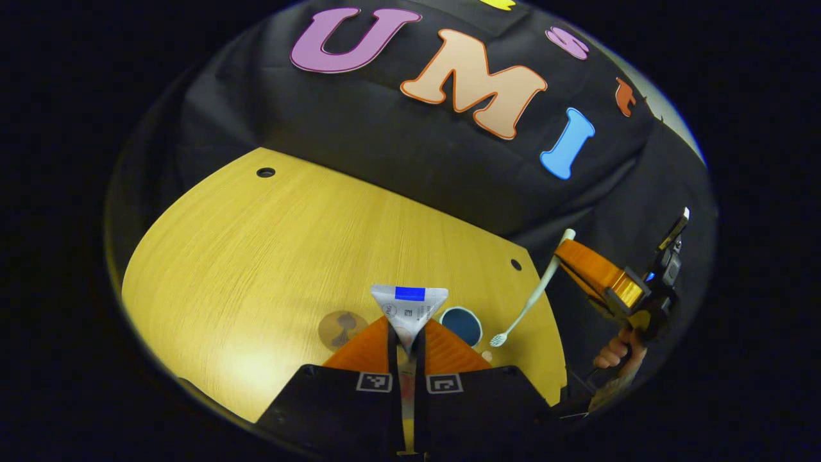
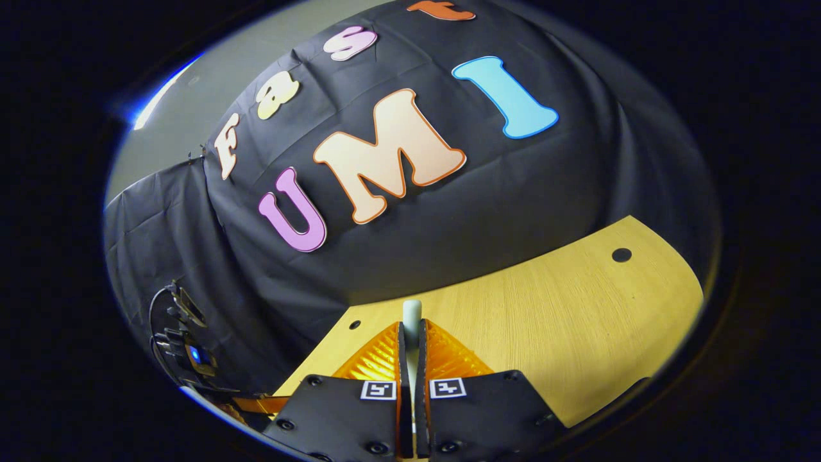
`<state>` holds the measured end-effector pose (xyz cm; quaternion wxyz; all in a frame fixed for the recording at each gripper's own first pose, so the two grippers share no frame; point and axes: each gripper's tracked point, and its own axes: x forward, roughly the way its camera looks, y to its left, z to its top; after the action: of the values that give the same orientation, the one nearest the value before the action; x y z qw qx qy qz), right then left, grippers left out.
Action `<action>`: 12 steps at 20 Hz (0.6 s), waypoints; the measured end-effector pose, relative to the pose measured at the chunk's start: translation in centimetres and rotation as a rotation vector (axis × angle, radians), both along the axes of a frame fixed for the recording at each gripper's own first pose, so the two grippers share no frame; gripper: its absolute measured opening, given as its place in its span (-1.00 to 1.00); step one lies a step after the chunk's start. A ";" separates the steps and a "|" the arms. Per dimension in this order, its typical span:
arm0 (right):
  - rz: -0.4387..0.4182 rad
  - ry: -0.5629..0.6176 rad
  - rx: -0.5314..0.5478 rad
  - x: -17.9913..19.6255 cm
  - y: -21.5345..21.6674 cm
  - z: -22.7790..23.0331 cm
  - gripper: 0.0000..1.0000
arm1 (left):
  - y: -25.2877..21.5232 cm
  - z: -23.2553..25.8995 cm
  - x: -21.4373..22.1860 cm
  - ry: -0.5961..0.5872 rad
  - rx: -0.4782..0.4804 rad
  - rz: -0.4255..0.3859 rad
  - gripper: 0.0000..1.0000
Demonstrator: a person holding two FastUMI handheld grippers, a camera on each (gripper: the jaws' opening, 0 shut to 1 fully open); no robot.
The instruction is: Put the toothbrush and toothpaste on the desktop into the cup, then pick up the cup and place it on the coaster on the desktop.
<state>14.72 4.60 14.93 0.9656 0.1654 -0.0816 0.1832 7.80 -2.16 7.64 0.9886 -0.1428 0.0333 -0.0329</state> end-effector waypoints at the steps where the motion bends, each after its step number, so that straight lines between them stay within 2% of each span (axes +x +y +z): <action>1: 0.006 -0.019 -0.007 0.5 0.5 -0.1 -0.91 | -0.1 0.7 0.3 -0.034 0.003 -0.004 -0.90; 7: -0.003 -0.002 -0.045 3.6 1.5 -5.1 -0.91 | -0.5 5.5 3.8 -0.251 0.038 -0.013 -0.91; 12: -0.006 -0.003 -0.082 4.1 2.0 -8.4 -0.91 | -1.6 6.1 6.3 -0.298 0.072 -0.025 -0.90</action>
<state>18.83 6.58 6.49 0.9720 0.1251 -0.0757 0.1839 14.11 -3.73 13.73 0.9866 -0.1004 -0.1109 -0.0650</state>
